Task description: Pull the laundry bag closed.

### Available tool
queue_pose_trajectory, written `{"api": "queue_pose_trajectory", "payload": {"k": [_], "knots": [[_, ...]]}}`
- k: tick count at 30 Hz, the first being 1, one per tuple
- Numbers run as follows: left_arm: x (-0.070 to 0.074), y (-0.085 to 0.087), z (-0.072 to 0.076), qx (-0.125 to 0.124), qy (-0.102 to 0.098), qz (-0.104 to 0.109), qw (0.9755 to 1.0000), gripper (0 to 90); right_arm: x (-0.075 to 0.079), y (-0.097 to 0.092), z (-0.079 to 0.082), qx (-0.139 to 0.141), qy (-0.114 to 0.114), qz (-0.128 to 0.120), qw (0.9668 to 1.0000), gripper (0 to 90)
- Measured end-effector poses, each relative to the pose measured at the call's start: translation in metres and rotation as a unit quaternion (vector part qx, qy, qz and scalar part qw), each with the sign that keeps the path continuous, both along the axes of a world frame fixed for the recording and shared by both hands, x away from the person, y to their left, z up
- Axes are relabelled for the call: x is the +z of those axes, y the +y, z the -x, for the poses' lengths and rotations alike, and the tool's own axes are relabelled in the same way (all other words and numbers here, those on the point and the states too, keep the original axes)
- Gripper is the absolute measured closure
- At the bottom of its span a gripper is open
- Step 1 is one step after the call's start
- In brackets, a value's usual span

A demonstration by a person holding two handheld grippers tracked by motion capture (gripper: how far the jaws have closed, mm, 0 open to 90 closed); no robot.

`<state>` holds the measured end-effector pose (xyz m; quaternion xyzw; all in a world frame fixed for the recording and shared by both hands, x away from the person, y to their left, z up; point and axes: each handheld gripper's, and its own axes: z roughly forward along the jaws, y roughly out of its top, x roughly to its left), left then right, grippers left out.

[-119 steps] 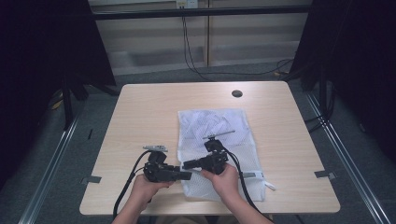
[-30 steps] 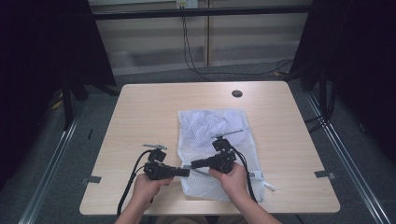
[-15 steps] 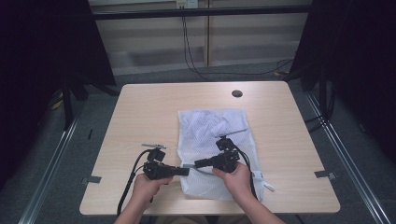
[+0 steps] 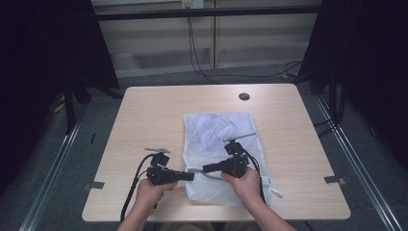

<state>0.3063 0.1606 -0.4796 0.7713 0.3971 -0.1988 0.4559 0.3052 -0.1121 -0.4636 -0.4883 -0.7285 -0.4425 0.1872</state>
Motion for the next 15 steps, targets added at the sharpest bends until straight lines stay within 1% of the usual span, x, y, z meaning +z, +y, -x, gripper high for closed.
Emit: {"api": "queue_pose_trajectory", "payload": {"k": [2, 6, 7, 9, 11, 15], "knots": [[0.0, -0.001, 0.0, -0.003, 0.001, -0.001, 1.0, 87.5, 0.0, -0.001, 0.001, 0.0, 0.002, -0.001, 1.0, 87.0], [0.0, -0.001, 0.0, 0.001, 0.005, 0.0, 1.0, 87.5, 0.0, -0.003, 0.001, 0.001, 0.002, 0.003, 1.0, 87.0], [0.0, 0.0, 0.0, 0.001, 0.001, -0.002, 1.0, 87.5, 0.0, -0.004, 0.001, 0.0, 0.002, 0.004, 1.0, 86.9], [0.0, 0.001, 0.0, 0.001, 0.004, 0.0, 1.0, 87.5, -0.001, -0.006, 0.001, -0.002, 0.003, 0.004, 1.0, 87.0], [0.0, 0.002, -0.001, 0.001, -0.001, 0.0, 1.0, 87.5, 0.0, -0.008, 0.001, -0.003, 0.002, 0.003, 1.0, 87.0], [0.0, 0.002, -0.001, 0.0, 0.0, 0.002, 1.0, 87.5, 0.001, -0.011, 0.002, -0.002, 0.0, 0.004, 1.0, 87.0]]}}
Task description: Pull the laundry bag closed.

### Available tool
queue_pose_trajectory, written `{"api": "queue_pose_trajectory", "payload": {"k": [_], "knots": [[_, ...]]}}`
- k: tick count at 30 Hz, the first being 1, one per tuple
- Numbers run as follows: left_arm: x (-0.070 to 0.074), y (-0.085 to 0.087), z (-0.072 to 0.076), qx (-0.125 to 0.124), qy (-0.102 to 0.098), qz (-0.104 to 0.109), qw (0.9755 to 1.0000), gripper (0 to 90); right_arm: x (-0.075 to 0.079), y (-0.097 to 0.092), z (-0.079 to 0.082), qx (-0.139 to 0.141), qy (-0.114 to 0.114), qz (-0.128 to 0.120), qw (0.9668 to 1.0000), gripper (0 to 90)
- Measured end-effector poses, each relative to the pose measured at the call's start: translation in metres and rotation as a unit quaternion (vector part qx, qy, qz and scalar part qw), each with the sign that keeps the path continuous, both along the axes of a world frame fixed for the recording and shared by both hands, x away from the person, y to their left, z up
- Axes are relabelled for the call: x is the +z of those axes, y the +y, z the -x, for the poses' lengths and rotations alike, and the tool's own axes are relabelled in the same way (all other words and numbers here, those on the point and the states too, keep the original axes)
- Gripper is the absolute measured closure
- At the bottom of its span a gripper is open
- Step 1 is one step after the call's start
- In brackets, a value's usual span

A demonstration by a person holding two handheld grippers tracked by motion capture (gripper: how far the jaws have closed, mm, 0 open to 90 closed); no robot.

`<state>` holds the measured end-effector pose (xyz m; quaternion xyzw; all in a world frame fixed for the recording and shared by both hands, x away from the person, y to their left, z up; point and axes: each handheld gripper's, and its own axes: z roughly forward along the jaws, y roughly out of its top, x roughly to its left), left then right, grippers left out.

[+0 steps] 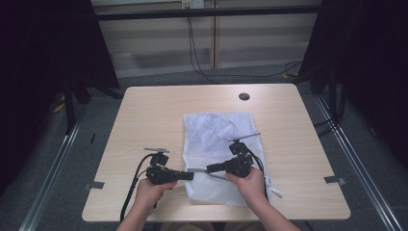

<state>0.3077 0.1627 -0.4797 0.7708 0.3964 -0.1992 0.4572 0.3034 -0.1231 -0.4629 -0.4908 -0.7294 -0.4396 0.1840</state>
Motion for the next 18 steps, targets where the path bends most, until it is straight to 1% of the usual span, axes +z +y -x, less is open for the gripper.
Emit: {"api": "queue_pose_trajectory", "payload": {"k": [3, 5, 9, 14, 18], "knots": [[0.0001, -0.0003, 0.0003, 0.001, 0.004, 0.002, 1.0, 87.5, -0.0003, -0.0009, 0.0002, 0.0, 0.001, -0.003, 1.0, 86.9], [0.0001, 0.0001, 0.0, 0.0, 0.001, 0.001, 1.0, 87.5, -0.0003, -0.0007, 0.0004, 0.0, 0.0, -0.003, 1.0, 87.0], [0.0006, -0.0003, 0.0006, 0.002, 0.005, 0.005, 1.0, 87.4, -0.0002, -0.0011, 0.0004, 0.0, 0.0, -0.004, 1.0, 87.0], [0.0008, 0.0003, 0.0004, 0.002, 0.003, 0.005, 1.0, 87.5, 0.0002, -0.0016, 0.0006, -0.001, 0.001, -0.003, 1.0, 86.9], [0.0007, 0.0002, 0.0003, 0.001, 0.007, 0.005, 1.0, 87.5, 0.0003, -0.0017, 0.0006, 0.0, 0.0, -0.002, 1.0, 86.9]]}}
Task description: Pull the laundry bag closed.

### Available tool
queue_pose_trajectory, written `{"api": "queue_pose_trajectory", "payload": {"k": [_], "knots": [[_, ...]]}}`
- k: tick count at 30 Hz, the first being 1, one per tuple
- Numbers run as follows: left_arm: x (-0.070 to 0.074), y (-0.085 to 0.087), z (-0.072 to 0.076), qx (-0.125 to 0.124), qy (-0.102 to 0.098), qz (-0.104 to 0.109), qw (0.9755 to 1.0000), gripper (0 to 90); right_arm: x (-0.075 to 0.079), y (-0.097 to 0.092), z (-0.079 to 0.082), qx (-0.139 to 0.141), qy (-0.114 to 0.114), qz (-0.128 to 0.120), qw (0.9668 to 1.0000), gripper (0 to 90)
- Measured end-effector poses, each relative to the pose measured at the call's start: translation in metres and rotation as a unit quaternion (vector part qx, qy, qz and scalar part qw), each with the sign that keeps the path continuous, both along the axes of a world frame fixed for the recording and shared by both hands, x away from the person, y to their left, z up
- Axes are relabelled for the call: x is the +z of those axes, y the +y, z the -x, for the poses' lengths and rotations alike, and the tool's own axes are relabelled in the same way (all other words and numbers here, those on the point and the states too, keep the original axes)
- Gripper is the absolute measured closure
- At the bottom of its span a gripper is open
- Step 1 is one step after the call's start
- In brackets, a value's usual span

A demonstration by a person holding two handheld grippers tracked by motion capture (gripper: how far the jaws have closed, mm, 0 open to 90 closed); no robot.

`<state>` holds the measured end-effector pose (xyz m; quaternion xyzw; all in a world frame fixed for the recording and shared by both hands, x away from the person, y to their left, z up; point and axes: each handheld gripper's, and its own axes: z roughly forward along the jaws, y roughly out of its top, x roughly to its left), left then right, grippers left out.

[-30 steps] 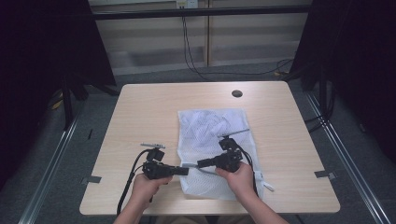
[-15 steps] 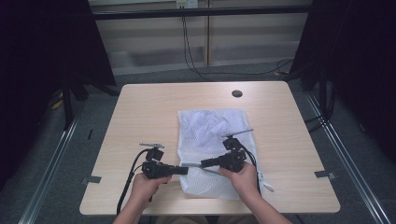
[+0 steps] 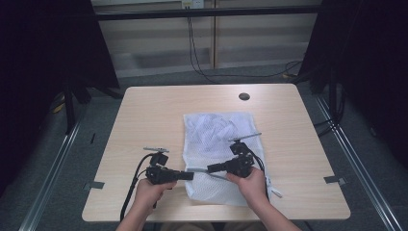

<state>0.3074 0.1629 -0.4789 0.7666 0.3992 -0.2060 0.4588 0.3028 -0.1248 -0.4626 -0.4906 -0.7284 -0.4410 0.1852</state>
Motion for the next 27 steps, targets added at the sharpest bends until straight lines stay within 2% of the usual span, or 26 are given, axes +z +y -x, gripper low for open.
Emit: {"api": "queue_pose_trajectory", "payload": {"k": [11, 14, 17, 27], "knots": [[-0.0003, 0.0001, -0.0005, -0.006, 0.003, 0.002, 1.0, 87.4, 0.0001, -0.0006, 0.0008, 0.001, 0.0, 0.001, 1.0, 87.0], [-0.0001, 0.0005, -0.0006, -0.007, 0.002, 0.002, 1.0, 87.4, 0.0012, -0.0002, 0.0016, -0.002, -0.008, 0.003, 1.0, 87.0], [0.0, 0.0006, -0.0006, -0.008, 0.004, 0.002, 1.0, 87.6, 0.0006, -0.0003, 0.0012, 0.001, -0.006, 0.009, 0.9999, 87.0], [0.0006, 0.0007, -0.0005, -0.008, 0.007, 0.002, 0.9999, 87.8, 0.0004, -0.0026, 0.0004, 0.001, 0.0, 0.002, 1.0, 87.0]]}}
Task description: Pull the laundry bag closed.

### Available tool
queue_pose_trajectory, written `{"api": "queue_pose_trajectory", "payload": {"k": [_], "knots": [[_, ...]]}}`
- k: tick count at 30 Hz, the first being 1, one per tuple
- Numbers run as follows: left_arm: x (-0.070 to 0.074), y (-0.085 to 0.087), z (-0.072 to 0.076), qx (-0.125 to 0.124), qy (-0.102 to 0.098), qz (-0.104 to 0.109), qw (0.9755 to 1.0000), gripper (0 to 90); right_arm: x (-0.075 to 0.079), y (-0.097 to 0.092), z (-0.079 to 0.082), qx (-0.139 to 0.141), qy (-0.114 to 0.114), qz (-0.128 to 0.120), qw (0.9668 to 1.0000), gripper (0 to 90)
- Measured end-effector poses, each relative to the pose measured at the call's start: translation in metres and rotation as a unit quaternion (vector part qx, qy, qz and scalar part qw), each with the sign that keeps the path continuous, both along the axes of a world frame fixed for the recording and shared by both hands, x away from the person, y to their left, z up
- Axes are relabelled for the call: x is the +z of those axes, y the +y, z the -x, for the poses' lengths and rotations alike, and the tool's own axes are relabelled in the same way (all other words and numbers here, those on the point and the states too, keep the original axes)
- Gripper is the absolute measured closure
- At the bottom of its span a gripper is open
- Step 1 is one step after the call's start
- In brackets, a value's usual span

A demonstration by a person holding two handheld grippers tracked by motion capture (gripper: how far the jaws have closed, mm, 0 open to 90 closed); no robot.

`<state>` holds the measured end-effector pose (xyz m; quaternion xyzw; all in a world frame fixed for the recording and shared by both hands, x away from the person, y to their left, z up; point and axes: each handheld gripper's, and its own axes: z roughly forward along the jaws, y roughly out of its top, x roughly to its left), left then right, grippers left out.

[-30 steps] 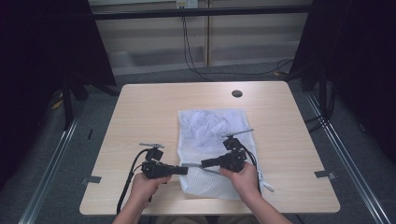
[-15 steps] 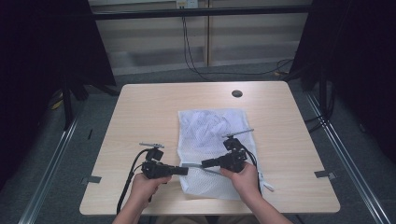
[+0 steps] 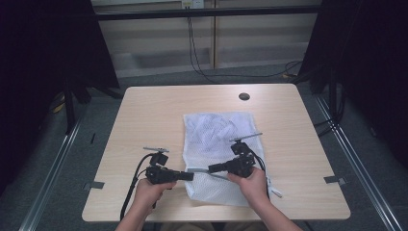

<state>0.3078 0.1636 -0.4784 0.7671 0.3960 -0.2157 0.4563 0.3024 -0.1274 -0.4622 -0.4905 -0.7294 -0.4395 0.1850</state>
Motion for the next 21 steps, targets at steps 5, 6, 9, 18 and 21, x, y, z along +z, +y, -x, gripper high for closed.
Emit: {"api": "queue_pose_trajectory", "payload": {"k": [5, 6, 9, 18, 21], "knots": [[0.001, 0.003, -0.001, 0.007, 0.0, 0.002, 1.0, 87.9, -0.001, -0.003, 0.0, -0.004, -0.001, 0.005, 1.0, 87.0], [0.001, 0.003, -0.001, 0.006, 0.001, 0.002, 1.0, 87.9, -0.001, -0.004, 0.0, -0.005, 0.001, 0.001, 1.0, 87.0], [0.0, 0.002, 0.0, 0.005, 0.003, 0.003, 1.0, 87.9, 0.0, -0.004, 0.001, -0.003, -0.001, 0.005, 1.0, 87.0], [0.001, 0.003, -0.001, 0.006, 0.004, 0.003, 1.0, 87.9, 0.0, -0.011, 0.001, -0.006, 0.0, 0.003, 1.0, 87.0], [0.001, 0.003, -0.001, 0.006, 0.005, 0.004, 1.0, 87.9, 0.0, -0.011, 0.001, -0.005, 0.0, 0.005, 1.0, 87.0]]}}
